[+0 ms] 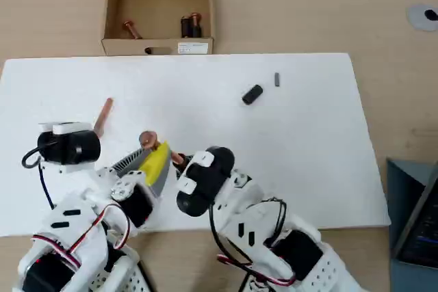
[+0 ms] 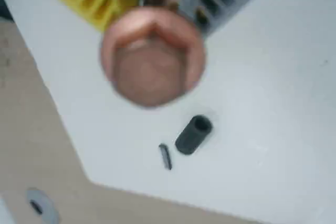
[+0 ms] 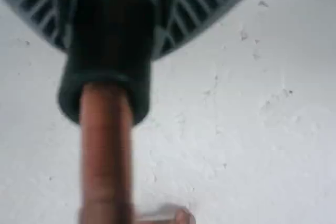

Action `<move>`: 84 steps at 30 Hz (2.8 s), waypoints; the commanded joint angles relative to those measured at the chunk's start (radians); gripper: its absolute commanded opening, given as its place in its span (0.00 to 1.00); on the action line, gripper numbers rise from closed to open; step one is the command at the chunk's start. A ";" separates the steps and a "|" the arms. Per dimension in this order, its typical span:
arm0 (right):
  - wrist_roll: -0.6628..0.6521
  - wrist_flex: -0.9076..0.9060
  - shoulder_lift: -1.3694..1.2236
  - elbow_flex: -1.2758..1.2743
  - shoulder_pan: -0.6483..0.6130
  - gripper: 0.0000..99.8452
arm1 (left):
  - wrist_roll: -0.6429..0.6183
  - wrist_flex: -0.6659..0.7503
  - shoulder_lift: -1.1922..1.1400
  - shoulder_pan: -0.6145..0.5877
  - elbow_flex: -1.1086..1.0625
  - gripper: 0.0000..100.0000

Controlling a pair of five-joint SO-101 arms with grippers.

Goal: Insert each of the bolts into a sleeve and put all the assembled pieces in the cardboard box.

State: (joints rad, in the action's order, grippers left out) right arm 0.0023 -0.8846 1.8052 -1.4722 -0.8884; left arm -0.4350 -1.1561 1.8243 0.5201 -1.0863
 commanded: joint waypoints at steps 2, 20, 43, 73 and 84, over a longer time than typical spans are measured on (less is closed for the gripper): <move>-0.006 0.032 0.110 0.081 -0.010 0.01 | 0.017 -0.048 0.001 0.095 -0.006 0.00; -0.075 0.029 0.110 0.081 -0.010 0.01 | 0.293 -0.040 -0.001 0.032 -0.041 0.00; -0.069 0.029 0.110 0.059 -0.008 0.01 | 0.224 -0.048 -0.002 -0.129 0.014 0.23; 0.144 0.037 -0.412 0.443 0.386 0.01 | 0.560 0.233 0.001 -0.760 -0.489 0.00; 0.101 0.167 -1.204 0.998 0.418 0.01 | 0.626 0.356 -0.001 -0.756 -0.608 0.00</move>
State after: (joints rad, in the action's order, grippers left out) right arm 0.1373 -0.7756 0.7741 -0.6682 -0.4879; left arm 0.1880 -0.8201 1.8167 -0.2363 -1.6786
